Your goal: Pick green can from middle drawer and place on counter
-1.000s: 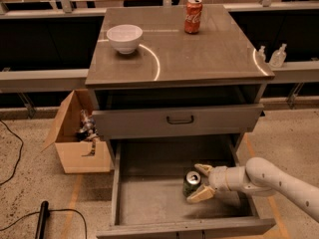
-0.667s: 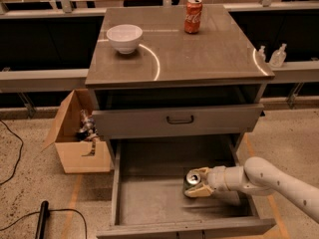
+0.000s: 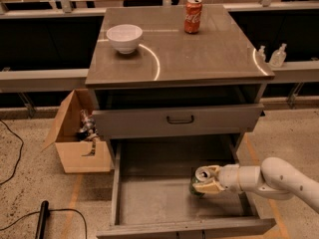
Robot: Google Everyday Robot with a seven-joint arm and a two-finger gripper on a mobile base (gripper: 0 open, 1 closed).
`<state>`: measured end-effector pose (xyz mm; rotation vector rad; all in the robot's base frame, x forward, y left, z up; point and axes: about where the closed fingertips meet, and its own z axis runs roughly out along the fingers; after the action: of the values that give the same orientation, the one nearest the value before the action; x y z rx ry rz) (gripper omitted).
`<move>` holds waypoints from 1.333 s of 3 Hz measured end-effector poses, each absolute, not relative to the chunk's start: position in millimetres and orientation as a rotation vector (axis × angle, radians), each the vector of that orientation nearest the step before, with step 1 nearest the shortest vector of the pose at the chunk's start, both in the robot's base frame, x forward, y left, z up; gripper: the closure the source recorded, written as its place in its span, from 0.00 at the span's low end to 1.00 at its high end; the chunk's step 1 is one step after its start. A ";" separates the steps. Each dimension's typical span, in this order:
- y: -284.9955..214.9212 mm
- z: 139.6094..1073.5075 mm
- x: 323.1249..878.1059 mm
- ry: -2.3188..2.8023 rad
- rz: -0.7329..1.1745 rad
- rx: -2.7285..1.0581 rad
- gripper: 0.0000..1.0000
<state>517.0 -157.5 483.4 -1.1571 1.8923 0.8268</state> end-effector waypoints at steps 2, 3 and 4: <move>-208.1 634.5 520.3 1.885 0.804 -1.054 1.00; -225.0 704.3 534.1 1.860 0.773 -1.076 1.00; -239.7 763.4 551.0 1.813 0.764 -1.068 1.00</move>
Offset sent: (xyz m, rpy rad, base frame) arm 0.0156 -0.0842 0.2514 0.0333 -0.0589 -0.1032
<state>551.0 -239.7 763.4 -1.0682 1.8133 0.7642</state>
